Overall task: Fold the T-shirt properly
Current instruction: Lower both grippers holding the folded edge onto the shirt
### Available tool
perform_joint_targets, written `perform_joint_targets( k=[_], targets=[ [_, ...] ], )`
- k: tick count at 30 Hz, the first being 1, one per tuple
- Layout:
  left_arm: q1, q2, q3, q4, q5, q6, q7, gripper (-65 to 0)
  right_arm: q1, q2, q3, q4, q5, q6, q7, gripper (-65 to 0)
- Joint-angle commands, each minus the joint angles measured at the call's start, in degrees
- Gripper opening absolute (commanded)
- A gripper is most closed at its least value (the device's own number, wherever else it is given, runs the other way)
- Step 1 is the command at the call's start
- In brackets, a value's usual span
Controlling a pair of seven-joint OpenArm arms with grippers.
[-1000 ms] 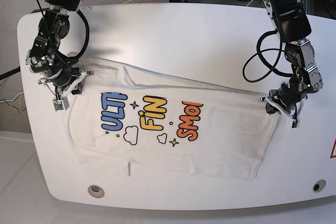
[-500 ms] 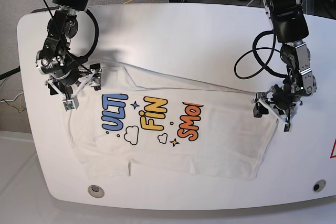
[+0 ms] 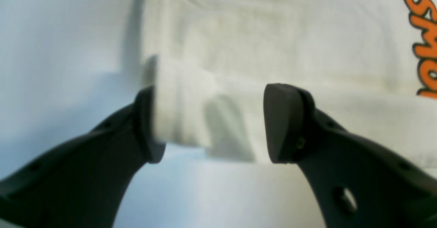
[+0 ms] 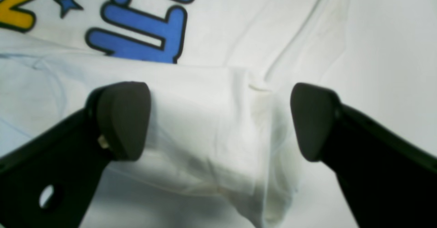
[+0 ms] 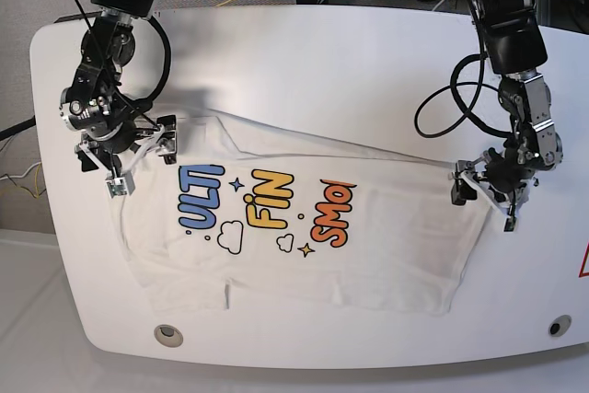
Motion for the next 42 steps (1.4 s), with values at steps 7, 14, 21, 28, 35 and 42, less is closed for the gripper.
perform_joint_targets(
  k=[7,14,21,28,35,42],
  targets=[
    [-0.05,-2.2,-1.09,8.15,-0.55,0.11,1.95,-24.3,0.29,0.79,0.27,3.4,0.14,0.15,0.3,-2.0],
    [1.0,-2.9,-3.29,9.38,-0.55,0.11,3.36,-24.3,-0.15,0.79,0.35,3.31,0.23,0.15,-0.67,-2.0],
    [2.59,-2.99,-4.17,9.29,-0.55,0.11,3.01,-24.3,-1.03,0.79,0.35,3.31,0.32,0.15,-0.67,-2.0],
    [3.11,-2.9,-6.1,6.74,-0.55,-0.06,0.9,-24.3,-2.0,0.79,0.35,3.4,0.4,0.15,-0.67,-2.0],
    [2.76,-2.9,-6.1,-0.03,-0.72,-0.06,-3.23,-24.3,-2.53,0.79,0.35,3.49,0.4,0.15,-0.67,-2.0],
    [1.09,-2.9,-5.92,-2.14,-0.81,-0.33,-4.2,-24.3,-3.05,0.79,0.35,5.16,0.23,0.15,-0.67,-2.0]
  ],
)
